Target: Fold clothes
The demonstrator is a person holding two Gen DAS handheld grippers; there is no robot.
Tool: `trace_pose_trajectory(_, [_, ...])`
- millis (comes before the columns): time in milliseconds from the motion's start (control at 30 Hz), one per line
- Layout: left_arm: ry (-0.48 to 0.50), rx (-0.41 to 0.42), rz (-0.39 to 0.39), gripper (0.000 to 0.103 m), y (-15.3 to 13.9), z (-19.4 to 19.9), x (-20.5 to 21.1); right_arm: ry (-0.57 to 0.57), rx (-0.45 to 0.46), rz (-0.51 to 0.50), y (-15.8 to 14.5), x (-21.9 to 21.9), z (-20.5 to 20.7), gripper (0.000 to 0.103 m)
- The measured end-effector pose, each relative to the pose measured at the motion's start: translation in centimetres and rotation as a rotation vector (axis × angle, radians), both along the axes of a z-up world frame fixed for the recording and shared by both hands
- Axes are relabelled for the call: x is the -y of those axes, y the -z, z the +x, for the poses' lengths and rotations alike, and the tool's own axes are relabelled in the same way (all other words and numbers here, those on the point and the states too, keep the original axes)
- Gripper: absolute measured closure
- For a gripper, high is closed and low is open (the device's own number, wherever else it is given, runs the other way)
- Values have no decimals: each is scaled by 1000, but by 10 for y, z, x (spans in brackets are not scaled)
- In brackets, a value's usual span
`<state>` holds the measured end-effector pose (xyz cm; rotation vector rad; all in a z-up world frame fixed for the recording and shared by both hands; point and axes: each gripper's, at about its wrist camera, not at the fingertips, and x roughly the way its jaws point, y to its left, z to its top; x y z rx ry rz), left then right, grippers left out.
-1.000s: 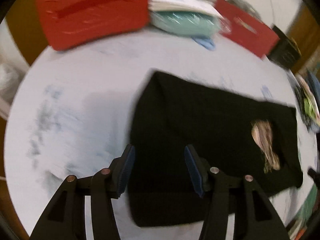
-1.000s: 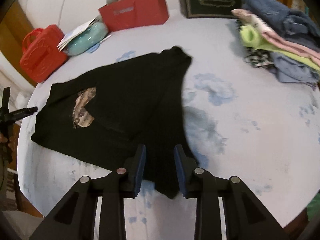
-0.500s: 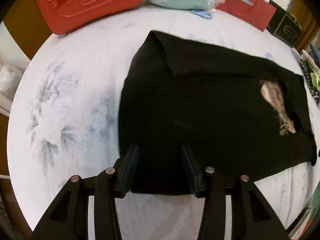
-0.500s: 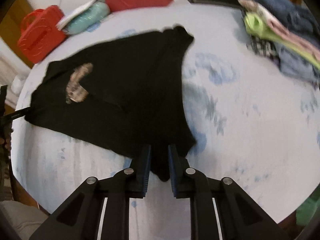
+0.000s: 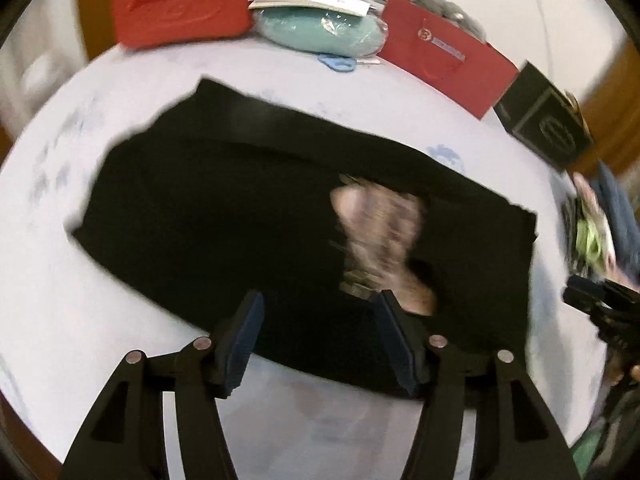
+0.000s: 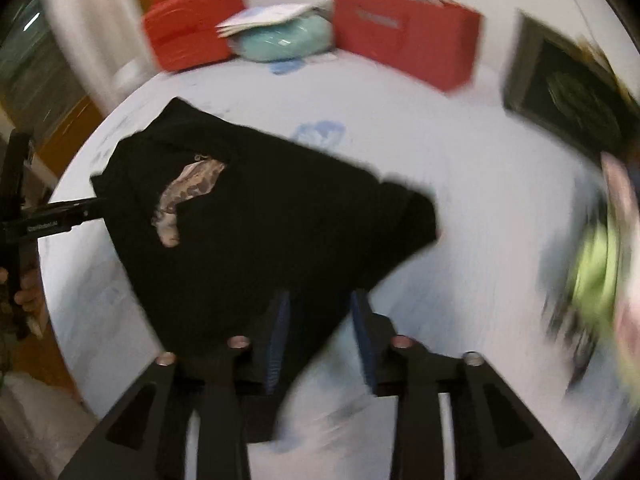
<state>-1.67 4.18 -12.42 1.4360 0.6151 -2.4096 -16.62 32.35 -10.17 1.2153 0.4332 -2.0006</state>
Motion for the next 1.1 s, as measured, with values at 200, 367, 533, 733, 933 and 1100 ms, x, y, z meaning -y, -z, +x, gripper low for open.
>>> trace_pose_trajectory(200, [-203, 90, 22, 27, 20, 13, -118, -221, -37, 42, 10, -14, -42, 44])
trace_pose_trajectory(367, [-313, 120, 5, 27, 29, 14, -185, -297, -32, 63, 19, -15, -58, 43])
trace_pose_trajectory(533, [-390, 148, -21, 27, 42, 11, -217, -379, -43, 95, 31, -10, -65, 43])
trace_pose_trajectory(733, [-508, 164, -80, 24, 48, 5, -233, -438, -48, 108, 48, -13, -76, 43])
trace_pose_trajectory(933, [-608, 174, -123, 23, 49, -1, -250, -473, -56, 59, 58, -13, -84, 43])
trace_pose_trajectory(1100, [-632, 157, -108, 24, 47, -5, -262, -501, -84, 26, 63, -11, -87, 43])
